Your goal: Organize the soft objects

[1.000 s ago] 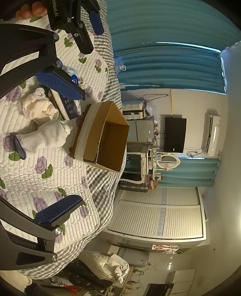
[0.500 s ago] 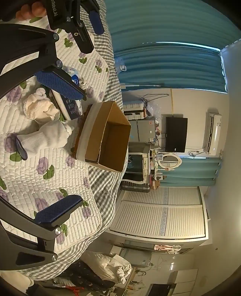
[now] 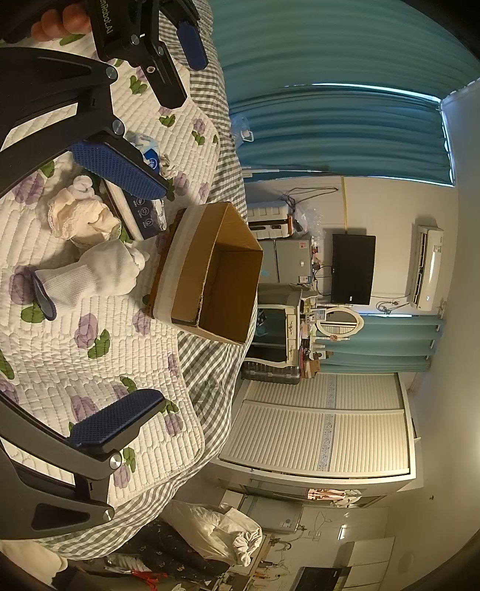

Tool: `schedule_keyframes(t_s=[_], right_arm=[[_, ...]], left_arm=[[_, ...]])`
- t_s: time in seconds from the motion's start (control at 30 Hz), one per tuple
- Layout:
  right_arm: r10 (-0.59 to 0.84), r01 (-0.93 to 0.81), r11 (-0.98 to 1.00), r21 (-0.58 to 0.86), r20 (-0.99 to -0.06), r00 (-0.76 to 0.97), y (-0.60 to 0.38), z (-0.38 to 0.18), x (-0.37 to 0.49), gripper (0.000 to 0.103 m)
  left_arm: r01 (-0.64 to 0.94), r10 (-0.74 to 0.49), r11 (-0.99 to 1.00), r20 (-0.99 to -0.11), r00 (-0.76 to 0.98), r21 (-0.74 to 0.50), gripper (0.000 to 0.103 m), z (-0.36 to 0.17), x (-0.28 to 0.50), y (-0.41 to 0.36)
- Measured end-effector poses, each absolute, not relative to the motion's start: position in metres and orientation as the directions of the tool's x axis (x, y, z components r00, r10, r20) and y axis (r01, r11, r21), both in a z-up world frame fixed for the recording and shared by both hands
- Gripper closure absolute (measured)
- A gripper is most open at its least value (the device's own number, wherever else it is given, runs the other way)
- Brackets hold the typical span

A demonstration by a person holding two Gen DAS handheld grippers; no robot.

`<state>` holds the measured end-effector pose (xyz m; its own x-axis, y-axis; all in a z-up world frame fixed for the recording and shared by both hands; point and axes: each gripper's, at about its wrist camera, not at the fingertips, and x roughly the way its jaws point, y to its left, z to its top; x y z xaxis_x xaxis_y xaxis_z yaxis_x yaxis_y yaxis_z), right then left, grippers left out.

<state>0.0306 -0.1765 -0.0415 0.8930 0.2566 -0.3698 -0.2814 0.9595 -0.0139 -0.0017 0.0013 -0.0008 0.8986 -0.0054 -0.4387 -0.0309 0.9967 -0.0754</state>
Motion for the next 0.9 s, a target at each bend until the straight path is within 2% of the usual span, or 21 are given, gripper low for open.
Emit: schedule_keyframes(t_s=[0.9], right_arm=[[0.263, -0.288, 0.958, -0.011, -0.375, 0.889, -0.1750, -0.0458, 0.0302, 0.000]], left_arm=[[-0.029, -0.006, 0.997, -0.444, 0.896, -0.072, 0.013, -0.0077, -0.0005, 0.0067]])
